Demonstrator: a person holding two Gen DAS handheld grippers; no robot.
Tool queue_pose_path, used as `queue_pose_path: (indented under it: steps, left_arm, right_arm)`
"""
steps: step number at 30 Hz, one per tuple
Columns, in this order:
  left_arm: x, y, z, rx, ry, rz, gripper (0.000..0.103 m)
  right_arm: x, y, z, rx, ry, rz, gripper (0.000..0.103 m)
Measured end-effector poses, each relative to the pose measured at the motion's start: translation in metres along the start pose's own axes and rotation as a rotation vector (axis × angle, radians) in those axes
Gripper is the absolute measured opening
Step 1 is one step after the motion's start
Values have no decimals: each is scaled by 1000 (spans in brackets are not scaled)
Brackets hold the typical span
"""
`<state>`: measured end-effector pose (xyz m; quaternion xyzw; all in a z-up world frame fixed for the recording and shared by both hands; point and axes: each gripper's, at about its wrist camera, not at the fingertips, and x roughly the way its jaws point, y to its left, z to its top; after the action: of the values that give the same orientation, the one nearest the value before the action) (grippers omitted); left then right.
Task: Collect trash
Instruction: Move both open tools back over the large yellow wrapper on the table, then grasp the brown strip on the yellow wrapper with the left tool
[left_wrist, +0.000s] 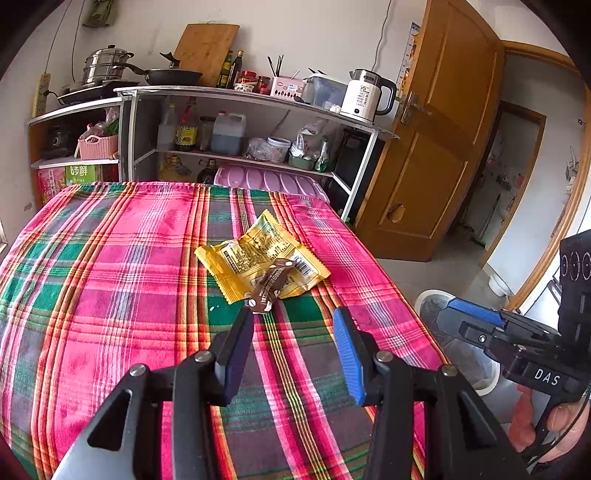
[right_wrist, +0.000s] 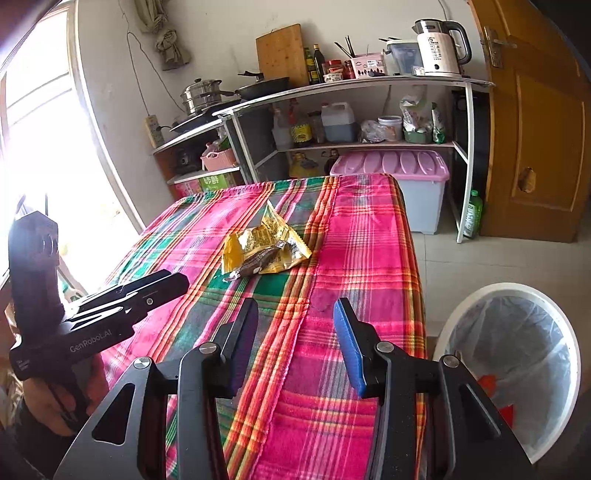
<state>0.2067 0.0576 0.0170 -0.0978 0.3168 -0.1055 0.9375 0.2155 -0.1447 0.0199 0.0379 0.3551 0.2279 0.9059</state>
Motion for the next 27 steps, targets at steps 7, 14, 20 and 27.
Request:
queue_pose_path:
  steps: [7, 14, 20, 27]
  left_arm:
    - [37, 10, 13, 22, 57, 11, 47]
    - [74, 11, 25, 44, 119, 9, 47]
    - [100, 10, 26, 54, 199, 23, 45]
    - [108, -2, 22, 107, 242, 27, 22]
  right_arm:
    - [22, 0, 11, -9, 24, -4, 44]
    - [42, -7, 28, -3, 40, -1, 44]
    - [61, -11, 39, 0, 65, 2, 44]
    - [95, -13, 51, -12, 114, 13, 44]
